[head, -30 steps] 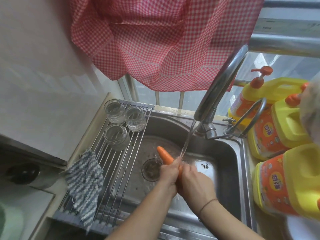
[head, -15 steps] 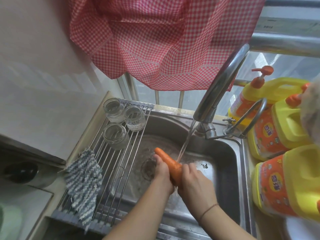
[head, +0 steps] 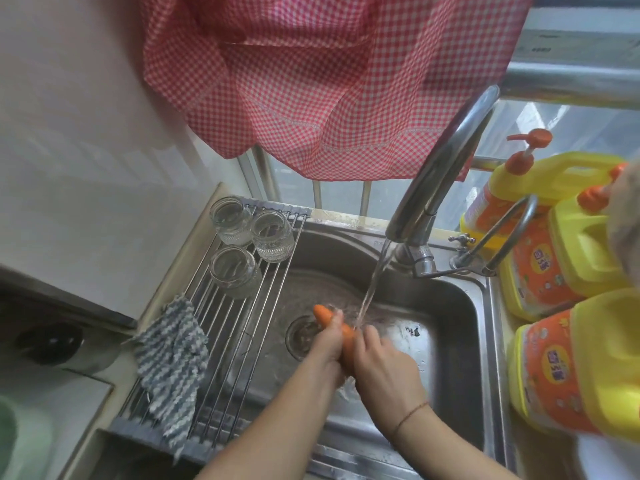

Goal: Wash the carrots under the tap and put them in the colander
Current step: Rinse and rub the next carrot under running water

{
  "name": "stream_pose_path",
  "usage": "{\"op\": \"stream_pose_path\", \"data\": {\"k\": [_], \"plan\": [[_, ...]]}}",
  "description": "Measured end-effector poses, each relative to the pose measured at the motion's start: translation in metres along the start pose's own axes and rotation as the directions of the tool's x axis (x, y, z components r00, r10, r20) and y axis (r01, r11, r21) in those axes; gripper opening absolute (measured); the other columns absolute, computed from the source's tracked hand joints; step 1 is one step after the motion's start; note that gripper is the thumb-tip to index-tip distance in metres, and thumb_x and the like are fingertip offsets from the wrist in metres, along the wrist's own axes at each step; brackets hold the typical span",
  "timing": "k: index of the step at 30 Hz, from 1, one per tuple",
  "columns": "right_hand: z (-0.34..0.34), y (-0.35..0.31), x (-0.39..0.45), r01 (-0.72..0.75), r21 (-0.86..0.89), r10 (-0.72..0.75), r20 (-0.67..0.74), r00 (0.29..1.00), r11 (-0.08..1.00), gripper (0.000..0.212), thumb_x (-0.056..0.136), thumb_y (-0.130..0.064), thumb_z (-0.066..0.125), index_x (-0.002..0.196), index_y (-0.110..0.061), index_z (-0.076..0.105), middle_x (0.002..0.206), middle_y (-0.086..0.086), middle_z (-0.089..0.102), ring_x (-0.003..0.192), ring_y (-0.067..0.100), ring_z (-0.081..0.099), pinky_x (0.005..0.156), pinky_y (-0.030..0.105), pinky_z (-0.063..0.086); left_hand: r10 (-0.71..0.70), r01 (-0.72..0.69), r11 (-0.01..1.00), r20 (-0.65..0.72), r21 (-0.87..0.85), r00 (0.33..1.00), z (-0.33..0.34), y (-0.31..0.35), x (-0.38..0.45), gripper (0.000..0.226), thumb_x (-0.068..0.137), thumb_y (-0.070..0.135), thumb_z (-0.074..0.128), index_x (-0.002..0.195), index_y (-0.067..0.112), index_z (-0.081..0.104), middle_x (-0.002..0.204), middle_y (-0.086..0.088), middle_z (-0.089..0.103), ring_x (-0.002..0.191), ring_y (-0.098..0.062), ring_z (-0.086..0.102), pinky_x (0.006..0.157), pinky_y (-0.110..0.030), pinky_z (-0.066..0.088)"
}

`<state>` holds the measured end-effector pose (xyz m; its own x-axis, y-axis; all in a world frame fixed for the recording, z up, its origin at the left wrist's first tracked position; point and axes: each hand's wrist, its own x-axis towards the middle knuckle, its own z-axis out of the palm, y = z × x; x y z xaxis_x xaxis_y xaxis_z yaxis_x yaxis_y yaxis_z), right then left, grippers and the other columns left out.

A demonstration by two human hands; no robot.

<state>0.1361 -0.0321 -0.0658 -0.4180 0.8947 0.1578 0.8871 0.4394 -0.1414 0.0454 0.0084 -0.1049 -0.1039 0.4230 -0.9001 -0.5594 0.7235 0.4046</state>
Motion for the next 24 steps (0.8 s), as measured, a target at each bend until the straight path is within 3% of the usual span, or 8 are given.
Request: {"op": "stream_pose_path", "data": {"k": [4,7,9,10,12,16,21,24], "plan": [[-0.013,-0.005,0.002,0.049,-0.033,-0.052,-0.085,0.995,0.998,0.049,0.045,0.0,0.06,0.088,-0.012,0.041,0.062,0.004,0.052,0.042,0.021,0.05,0.029,0.023,0.024,-0.029,0.03,0.999,0.067,-0.018,0.997,0.0,0.011,0.001,0.057,0.101,0.056,0.028,0.094,0.007,0.056,0.085,-0.014,0.066,0.091,-0.024,0.059,0.078,-0.03,0.045],[-0.019,-0.002,-0.005,0.034,-0.014,-0.035,-0.039,0.999,0.999,0.049,0.041,-0.001,0.065,0.084,-0.013,0.043,0.064,0.003,0.052,0.041,0.021,0.05,0.032,0.023,0.019,-0.001,0.008,0.994,0.064,-0.106,0.998,0.0,0.017,0.004,0.072,0.098,0.064,0.025,0.126,0.003,0.052,0.126,-0.021,0.06,0.118,-0.027,0.058,0.103,-0.034,0.042],[-0.026,0.0,-0.009,-0.048,0.057,0.043,0.096,0.994,0.997,0.051,0.036,-0.015,0.08,0.081,-0.014,0.055,0.068,0.001,0.056,0.041,0.02,0.054,0.032,0.024,0.02,-0.028,0.044,0.987,0.106,-0.152,0.994,0.001,0.019,0.003,0.061,0.097,0.062,0.035,0.094,0.005,0.057,0.081,-0.019,0.069,0.072,-0.024,0.069,0.072,-0.029,0.056],[-0.031,0.002,-0.011,-0.12,0.097,0.102,0.17,0.98,0.988,0.049,0.037,-0.026,0.082,0.078,-0.016,0.058,0.071,-0.001,0.057,0.042,0.019,0.057,0.034,0.026,0.023,-0.031,0.054,0.982,0.129,-0.179,0.991,0.001,0.02,0.004,0.053,0.097,0.057,0.04,0.077,0.009,0.051,0.058,-0.011,0.06,0.048,-0.02,0.06,0.052,-0.023,0.052],[-0.041,0.005,-0.014,-0.315,0.136,0.269,0.279,0.922,0.939,0.039,0.055,-0.044,0.073,0.082,-0.022,0.057,0.08,-0.005,0.059,0.06,0.019,0.064,0.045,0.029,0.035,0.002,0.033,0.978,0.165,-0.208,0.986,0.002,0.021,0.003,0.046,0.099,0.047,0.047,0.066,0.015,0.042,0.045,-0.003,0.046,0.035,-0.015,0.048,0.039,-0.019,0.043],[-0.052,0.011,-0.02,-0.628,0.377,0.442,0.471,0.763,0.681,0.033,0.06,-0.052,0.068,0.075,-0.023,0.059,0.07,-0.007,0.064,0.067,0.01,0.062,0.06,0.028,0.051,0.035,0.012,0.975,0.209,-0.221,0.977,0.0,0.011,0.002,0.04,0.101,0.043,0.047,0.07,0.018,0.042,0.047,0.0,0.048,0.035,-0.012,0.046,0.038,-0.02,0.042],[-0.058,0.013,-0.02,-0.729,0.493,0.427,0.596,0.68,0.475,0.033,0.064,-0.044,0.074,0.068,-0.014,0.061,0.052,0.0,0.063,0.045,0.019,0.061,0.044,0.03,0.047,0.111,-0.018,0.933,0.24,-0.359,0.964,-0.001,0.0,0.006,0.05,0.095,0.063,0.039,0.075,0.017,0.042,0.057,-0.001,0.042,0.043,-0.013,0.046,0.043,-0.022,0.044],[-0.061,0.015,-0.014,-0.809,0.566,0.39,0.718,0.577,0.157,0.035,0.078,-0.035,0.068,0.068,-0.002,0.061,0.048,0.01,0.056,0.032,0.022,0.047,0.039,0.022,0.034,0.191,-0.041,0.885,0.282,-0.464,0.94,0.001,0.0,-0.001,0.039,0.095,0.053,0.047,0.078,0.017,0.045,0.062,-0.001,0.043,0.046,-0.013,0.048,0.045,-0.022,0.047]]}}
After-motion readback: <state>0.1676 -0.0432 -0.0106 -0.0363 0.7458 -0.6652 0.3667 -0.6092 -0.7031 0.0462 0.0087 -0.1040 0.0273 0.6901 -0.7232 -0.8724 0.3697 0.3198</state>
